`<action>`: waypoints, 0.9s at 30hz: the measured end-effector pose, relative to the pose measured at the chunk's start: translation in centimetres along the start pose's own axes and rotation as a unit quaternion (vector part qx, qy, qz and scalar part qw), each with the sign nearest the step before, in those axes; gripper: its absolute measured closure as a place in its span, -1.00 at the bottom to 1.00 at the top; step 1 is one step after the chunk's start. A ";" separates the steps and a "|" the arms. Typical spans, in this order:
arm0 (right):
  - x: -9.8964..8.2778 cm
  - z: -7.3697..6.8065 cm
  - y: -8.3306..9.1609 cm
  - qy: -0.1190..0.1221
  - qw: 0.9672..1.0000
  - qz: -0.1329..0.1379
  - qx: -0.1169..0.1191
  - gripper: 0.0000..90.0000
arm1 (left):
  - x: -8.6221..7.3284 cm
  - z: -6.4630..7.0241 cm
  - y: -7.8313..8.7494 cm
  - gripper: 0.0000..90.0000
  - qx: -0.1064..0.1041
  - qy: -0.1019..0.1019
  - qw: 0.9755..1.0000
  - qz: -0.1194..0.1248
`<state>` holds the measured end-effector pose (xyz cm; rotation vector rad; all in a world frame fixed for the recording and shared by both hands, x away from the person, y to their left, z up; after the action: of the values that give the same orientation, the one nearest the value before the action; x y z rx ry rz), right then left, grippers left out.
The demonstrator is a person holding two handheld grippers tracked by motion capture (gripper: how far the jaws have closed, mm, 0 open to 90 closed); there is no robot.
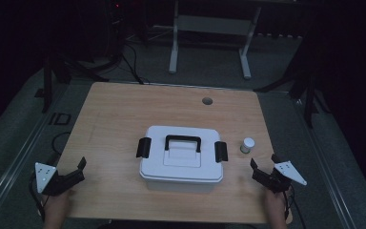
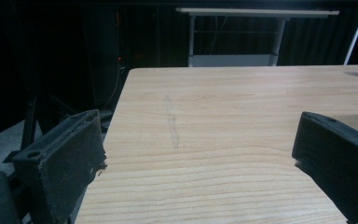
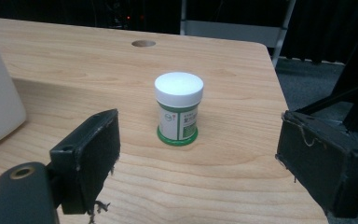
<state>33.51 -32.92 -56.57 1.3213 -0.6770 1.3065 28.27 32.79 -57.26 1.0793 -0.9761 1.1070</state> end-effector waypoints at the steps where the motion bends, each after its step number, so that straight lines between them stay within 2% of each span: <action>1: 0.0 0.0 0.0 0.000 1.000 0.000 0.000 -0.71 | 0.0 0.0 0.0 -0.96 0.000 0.000 1.000 0.000; 5: -0.1 0.1 0.0 -0.010 1.000 -0.001 0.003 -0.71 | 0.0 0.1 -0.2 -0.96 -0.001 0.007 1.000 -0.008; 8: -0.2 0.0 -0.1 -0.007 1.000 -0.005 0.004 -0.71 | -0.1 0.3 -0.2 -0.96 -0.011 0.007 1.000 -0.026; 11: -0.2 0.0 -0.2 -0.005 1.000 -0.008 0.007 -0.71 | -0.3 0.2 -0.4 -0.96 -0.026 0.024 0.998 -0.057; 14: -0.2 0.0 -0.1 -0.009 1.000 -0.008 0.010 -0.71 | -0.3 -0.1 -0.7 -0.96 -0.060 0.066 0.990 -0.111; 15: -0.2 0.1 -0.2 -0.011 1.000 -0.008 0.010 -0.71 | -0.3 -0.3 -0.8 -0.96 -0.068 0.068 0.987 -0.127; 17: -0.3 0.1 -0.3 -0.014 1.000 -0.010 0.011 -0.71 | -0.2 -0.5 -0.9 -0.96 -0.089 0.062 0.982 -0.156; 20: -0.2 0.0 -0.3 -0.010 1.000 -0.011 0.011 -0.71 | 0.0 -0.9 -0.8 -0.96 -0.109 0.044 0.973 -0.198; 22: -0.2 0.0 -0.3 -0.009 1.000 -0.012 0.012 -0.71 | 0.3 -1.1 -0.6 -0.96 -0.114 0.030 0.968 -0.221; 25: -0.2 -0.1 -0.3 -0.006 1.000 -0.012 0.013 -0.71 | 0.9 -1.2 -0.3 -0.96 -0.130 0.014 0.958 -0.257; 27: -0.2 -0.1 -0.3 -0.004 1.000 -0.012 0.014 -0.71 | 1.3 -1.2 -0.2 -0.96 -0.139 -0.001 0.952 -0.274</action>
<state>33.71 -32.80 -56.89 1.3537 -0.6493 1.2952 28.74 34.14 -56.31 1.0316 -0.7396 0.4983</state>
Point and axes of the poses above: each handheld gripper's, and its own axes: y roughly backward along the jaws, x roughly out of its top, z roughly to its right, the point moved 5 cm from there along -y, roughly forward along the jaws, and after that the axes turned 11 degrees about y, right-handed, at the moved point
